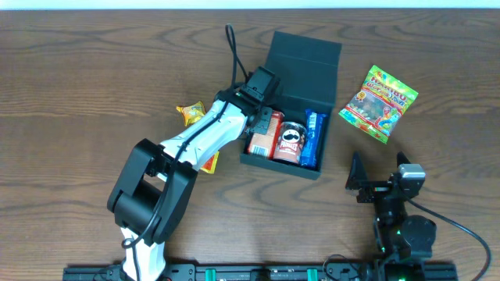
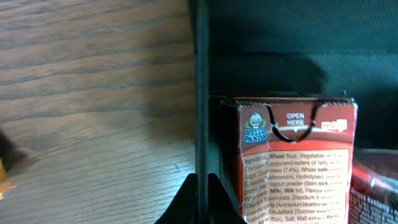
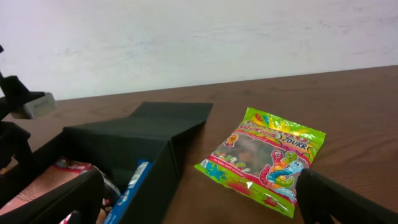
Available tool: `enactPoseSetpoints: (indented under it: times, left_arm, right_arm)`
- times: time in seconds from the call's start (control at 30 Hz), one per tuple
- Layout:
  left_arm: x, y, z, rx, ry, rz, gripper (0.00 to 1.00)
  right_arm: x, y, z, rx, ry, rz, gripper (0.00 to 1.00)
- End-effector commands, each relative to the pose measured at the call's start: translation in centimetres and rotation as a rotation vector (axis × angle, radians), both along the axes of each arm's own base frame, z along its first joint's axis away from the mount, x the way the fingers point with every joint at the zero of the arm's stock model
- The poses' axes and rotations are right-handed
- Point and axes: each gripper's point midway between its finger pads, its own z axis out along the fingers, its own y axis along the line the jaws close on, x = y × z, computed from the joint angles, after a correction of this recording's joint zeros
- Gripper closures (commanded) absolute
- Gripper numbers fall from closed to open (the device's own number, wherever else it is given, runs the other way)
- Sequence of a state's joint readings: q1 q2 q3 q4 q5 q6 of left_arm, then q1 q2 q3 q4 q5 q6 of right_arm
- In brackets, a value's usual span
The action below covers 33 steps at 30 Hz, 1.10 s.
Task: Pack container
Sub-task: 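Release the Hello Panda box and push it into the box's left side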
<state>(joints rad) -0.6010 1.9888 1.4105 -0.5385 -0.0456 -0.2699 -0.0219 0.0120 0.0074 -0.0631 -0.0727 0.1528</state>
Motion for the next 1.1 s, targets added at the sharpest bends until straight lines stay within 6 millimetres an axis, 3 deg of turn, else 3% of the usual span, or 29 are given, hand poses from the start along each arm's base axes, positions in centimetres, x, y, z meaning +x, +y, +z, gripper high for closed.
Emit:
enactPoseSetpoints:
  times: [0.0,0.37,0.87,0.93,0.97,1.0,1.07]
  left_arm:
    - [1.64,1.29,0.54,0.01,-0.042,0.12,0.94]
    - [1.59,1.74,0.44,-0.07,-0.012,0.345,0.94]
    - [1.69,2.21,0.46,-0.045,-0.025,0.349,0.94]
    - [1.71,2.24,0.47,-0.036,-0.028,0.33,0.78]
    - [1.71,2.24,0.47,-0.033,-0.029,0.323,0.61]
    - [1.72,2.25,0.49,-0.031,-0.03,0.319,0.53]
    - [1.76,2.29,0.52,-0.028,-0.033,0.316,0.46]
  right_arm:
    - [-0.03,0.04,-0.05,0.011,0.0,0.003,0.01]
    - [-0.03,0.04,-0.05,0.011,0.0,0.003,0.01]
    - [-0.03,0.04,-0.04,0.011,0.0,0.003,0.01]
    - [-0.03,0.04,-0.05,0.011,0.0,0.003,0.01]
    - [-0.03,0.04,-0.05,0.011,0.0,0.003,0.01]
    - [-0.03,0.04,-0.05,0.011,0.0,0.003,0.01]
    - [-0.03,0.04,-0.05,0.011,0.0,0.003,0.01]
